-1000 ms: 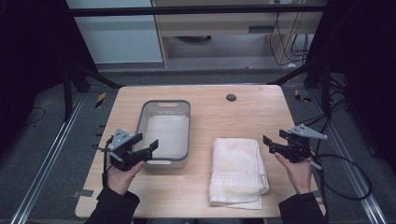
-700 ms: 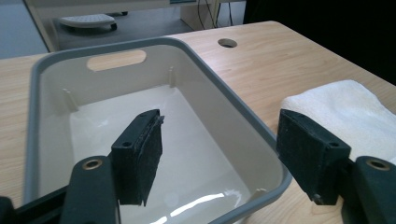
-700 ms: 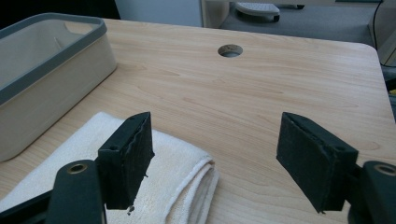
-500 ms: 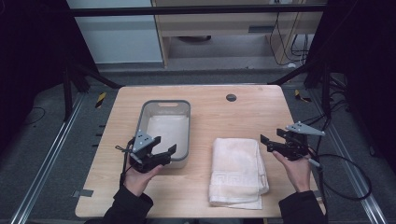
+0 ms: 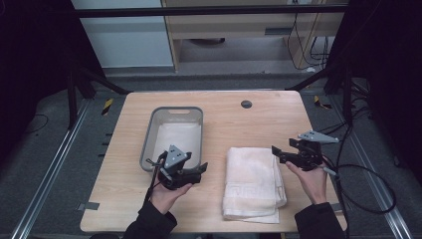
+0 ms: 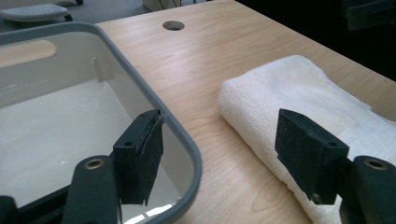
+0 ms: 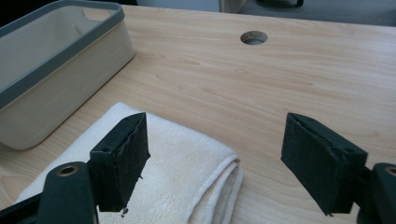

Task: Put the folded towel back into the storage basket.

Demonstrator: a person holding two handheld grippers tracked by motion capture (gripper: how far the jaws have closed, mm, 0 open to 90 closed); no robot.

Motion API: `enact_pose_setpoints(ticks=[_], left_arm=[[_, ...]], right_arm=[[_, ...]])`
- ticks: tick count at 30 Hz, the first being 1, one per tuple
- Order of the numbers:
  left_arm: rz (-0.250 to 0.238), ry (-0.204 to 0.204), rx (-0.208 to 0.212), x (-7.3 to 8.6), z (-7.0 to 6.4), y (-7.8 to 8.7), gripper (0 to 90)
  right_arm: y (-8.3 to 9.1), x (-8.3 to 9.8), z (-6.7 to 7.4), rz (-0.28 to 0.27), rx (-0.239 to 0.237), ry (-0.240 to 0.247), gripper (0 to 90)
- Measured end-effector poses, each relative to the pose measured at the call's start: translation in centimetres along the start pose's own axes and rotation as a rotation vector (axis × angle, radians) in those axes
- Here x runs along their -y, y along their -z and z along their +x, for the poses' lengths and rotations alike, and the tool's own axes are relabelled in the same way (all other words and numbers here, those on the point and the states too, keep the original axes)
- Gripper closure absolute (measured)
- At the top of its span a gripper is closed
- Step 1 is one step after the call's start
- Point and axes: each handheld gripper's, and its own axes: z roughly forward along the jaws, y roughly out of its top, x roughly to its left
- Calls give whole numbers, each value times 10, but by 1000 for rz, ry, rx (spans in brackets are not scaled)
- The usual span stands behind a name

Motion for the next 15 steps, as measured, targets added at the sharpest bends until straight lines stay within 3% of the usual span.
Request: enact_pose_setpoints(ticks=[15], left_arm=[[58, -28, 78, 10, -32, -25, 324]], right_arm=[[-10, 9, 8, 58, -6, 35, 229]])
